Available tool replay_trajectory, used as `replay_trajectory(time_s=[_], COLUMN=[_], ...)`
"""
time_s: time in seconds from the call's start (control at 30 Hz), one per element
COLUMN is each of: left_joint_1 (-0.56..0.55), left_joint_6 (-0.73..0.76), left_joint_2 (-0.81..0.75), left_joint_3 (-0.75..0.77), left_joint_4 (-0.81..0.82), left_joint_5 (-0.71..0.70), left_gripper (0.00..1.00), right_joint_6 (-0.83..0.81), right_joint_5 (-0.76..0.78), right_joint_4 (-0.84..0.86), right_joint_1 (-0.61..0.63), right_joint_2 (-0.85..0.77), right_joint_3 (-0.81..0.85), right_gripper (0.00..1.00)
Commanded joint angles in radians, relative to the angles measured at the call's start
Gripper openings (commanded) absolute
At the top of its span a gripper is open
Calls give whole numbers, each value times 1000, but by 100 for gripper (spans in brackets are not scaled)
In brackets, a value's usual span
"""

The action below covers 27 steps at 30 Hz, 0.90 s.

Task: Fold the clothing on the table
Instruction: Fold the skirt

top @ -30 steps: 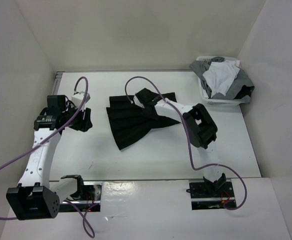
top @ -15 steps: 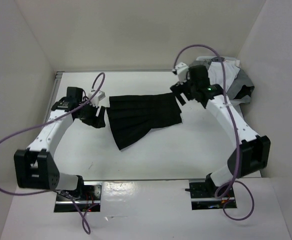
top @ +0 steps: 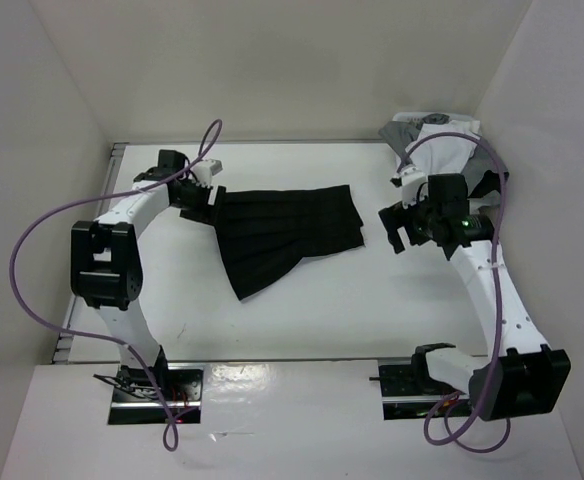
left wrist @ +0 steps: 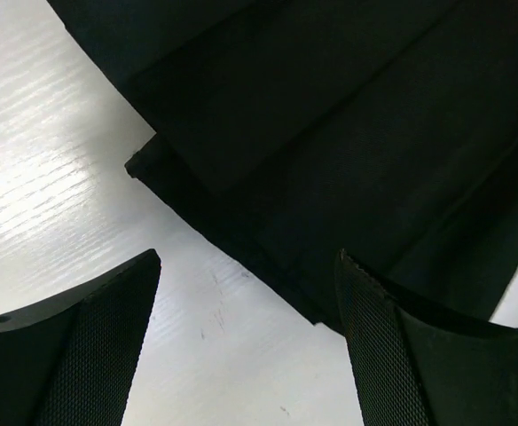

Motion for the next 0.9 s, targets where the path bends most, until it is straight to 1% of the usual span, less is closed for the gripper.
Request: replay_trajectory(time_s=[0.0, 0.13, 0.37, 0.6, 0.7, 0.87], left_joint_1=[-8, -8, -8, -37, -58, -90], left_joint_6=[-38, -58, -77, -86, -64, -43], left_joint_2=[39, 81, 148, 239, 260, 291], left_joint_3=[33, 56, 91, 162, 162, 171], left_joint_4=[51, 72, 94, 74, 65, 36], left_joint_5=[-2, -48, -122, -122, -79, -68], left_gripper=[86, 86, 86, 86, 86, 82], right_joint_6=[26, 26, 26, 26, 26, 26], right_joint_5=[-59, -83, -143, -165, -165, -165], right_joint_4=[-34, -57, -67, -67, -76, -76], right_joint_1=[-26, -75, -106, -146, -146, -155], right_joint_2=[-61, -85, -85, -85, -85, -85], right_joint_3=[-6, -6, 3, 3, 3, 3], right_gripper=[98, 98, 98, 98, 98, 98])
